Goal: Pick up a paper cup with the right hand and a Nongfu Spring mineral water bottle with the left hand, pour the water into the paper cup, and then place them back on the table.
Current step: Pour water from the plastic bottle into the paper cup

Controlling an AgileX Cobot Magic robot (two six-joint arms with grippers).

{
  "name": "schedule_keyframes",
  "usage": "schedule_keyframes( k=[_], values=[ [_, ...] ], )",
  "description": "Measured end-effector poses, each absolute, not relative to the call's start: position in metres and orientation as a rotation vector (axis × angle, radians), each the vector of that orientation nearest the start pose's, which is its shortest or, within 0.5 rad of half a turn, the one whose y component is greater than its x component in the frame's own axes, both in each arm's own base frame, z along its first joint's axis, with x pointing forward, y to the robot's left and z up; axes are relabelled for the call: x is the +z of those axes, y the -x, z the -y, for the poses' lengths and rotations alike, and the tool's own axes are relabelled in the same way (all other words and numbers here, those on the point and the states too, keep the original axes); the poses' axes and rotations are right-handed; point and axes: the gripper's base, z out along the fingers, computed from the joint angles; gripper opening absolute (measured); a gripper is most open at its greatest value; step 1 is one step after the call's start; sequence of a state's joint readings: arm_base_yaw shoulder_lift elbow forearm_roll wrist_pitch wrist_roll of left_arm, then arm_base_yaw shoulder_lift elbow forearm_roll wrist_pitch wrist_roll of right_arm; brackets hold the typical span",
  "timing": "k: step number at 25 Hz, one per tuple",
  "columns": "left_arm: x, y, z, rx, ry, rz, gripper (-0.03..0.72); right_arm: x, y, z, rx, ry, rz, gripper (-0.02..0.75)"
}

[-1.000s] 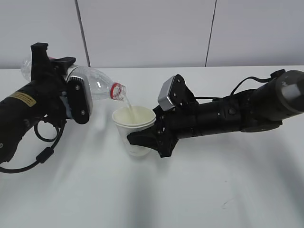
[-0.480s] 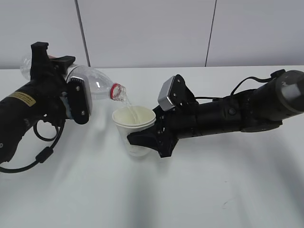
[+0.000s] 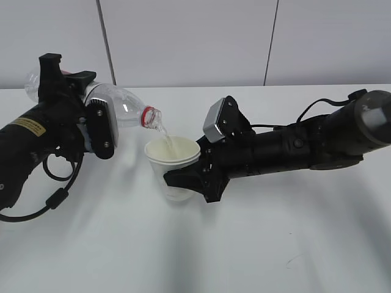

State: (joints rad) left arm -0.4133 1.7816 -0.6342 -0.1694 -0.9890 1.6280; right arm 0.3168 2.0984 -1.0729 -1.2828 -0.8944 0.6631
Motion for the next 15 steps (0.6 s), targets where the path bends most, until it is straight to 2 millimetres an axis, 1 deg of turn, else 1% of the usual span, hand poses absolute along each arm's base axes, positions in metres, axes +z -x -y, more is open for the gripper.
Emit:
schedule_keyframes(
  k=[15],
  values=[
    [0.1762,-0.306,0.1199,0.96,-1.368,-1.071,0.374,0.1241,-0.3507,-0.1866,0.814,1.2,-1.661,0.435]
  ],
)
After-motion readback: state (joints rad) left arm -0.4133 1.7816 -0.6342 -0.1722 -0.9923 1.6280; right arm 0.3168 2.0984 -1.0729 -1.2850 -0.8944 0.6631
